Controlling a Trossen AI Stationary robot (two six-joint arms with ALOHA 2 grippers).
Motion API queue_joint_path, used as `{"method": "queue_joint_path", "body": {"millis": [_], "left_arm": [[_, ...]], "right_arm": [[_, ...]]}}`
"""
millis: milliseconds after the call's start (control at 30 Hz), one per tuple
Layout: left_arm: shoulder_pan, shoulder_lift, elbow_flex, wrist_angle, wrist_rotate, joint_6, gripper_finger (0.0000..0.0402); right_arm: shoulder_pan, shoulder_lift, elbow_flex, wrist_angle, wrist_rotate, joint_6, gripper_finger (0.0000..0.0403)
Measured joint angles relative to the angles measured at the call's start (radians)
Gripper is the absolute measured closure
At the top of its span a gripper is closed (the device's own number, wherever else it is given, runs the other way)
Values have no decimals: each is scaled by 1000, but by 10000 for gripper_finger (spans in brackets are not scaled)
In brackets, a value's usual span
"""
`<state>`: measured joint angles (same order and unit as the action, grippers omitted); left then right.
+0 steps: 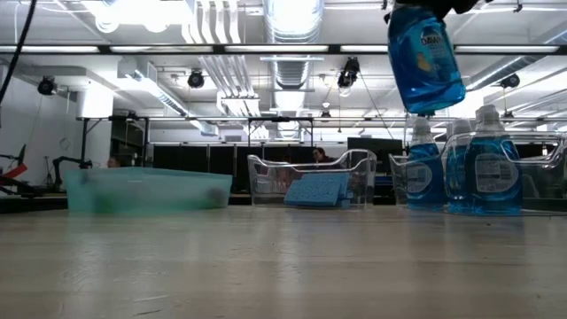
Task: Pick & Place Kitchen Sink Supplies
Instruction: Put the blue dishwashing liquid bottle into the right transparent bin
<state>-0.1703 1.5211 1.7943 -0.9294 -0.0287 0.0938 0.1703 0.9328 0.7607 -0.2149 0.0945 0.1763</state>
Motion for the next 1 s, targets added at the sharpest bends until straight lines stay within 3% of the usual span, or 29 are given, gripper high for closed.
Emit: {"method": "queue_joint_path", "body": {"millis": [600, 1000], "left_arm": [[-4, -547, -735, 463, -39, -152, 184], [-10, -745, -989, 634, -49, -168, 184]], "right_arm": [[2, -203, -50, -171, 403, 34, 260], [2, -327, -179, -147, 538, 111, 258]]}}
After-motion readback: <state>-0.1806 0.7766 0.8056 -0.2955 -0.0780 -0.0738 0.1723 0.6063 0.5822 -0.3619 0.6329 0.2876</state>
